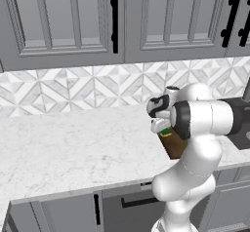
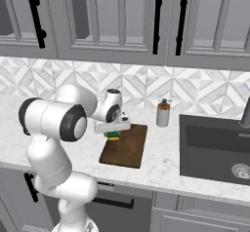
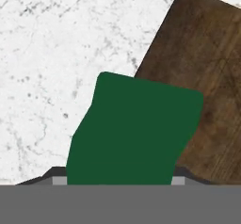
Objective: Pick up the sponge from the counter and clean the cutting board by briefly scrubbing or pressing down on the cutting board. Once finished, release the sponge.
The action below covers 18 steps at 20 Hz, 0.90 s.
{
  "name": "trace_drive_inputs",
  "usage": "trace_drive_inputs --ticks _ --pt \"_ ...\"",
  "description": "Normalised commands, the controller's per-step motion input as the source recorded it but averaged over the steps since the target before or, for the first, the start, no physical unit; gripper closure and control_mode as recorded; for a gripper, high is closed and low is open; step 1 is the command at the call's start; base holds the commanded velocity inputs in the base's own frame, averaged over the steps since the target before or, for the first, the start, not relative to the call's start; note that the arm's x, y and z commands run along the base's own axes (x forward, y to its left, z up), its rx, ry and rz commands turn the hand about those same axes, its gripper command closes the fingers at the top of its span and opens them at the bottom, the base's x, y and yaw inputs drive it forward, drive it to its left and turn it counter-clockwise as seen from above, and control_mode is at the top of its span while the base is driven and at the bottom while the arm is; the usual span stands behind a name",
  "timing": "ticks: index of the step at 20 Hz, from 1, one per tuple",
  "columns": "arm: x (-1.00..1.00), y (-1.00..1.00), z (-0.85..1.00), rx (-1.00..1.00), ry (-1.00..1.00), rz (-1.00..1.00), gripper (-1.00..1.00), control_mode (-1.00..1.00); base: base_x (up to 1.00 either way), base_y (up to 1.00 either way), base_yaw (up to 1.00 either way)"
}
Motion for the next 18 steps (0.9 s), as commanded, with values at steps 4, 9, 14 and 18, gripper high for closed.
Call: trace_drive_inputs --ticks 4,9,14,18 --pt "0.09 -0.47 -0.04 0.00 -0.01 -0.01 1.00 -1.00 0.00 0.00 0.00" --pt "0.17 -0.29 -0.28 0.00 -0.02 0.00 1.00 -1.00 0.00 0.00 0.00" --pt "0.24 -0.15 -0.34 0.01 -0.08 0.00 1.00 -1.00 0.00 0.00 0.00" --pt "0.28 -0.26 -0.04 0.07 -0.10 0.00 1.00 -1.00 0.00 0.00 0.00"
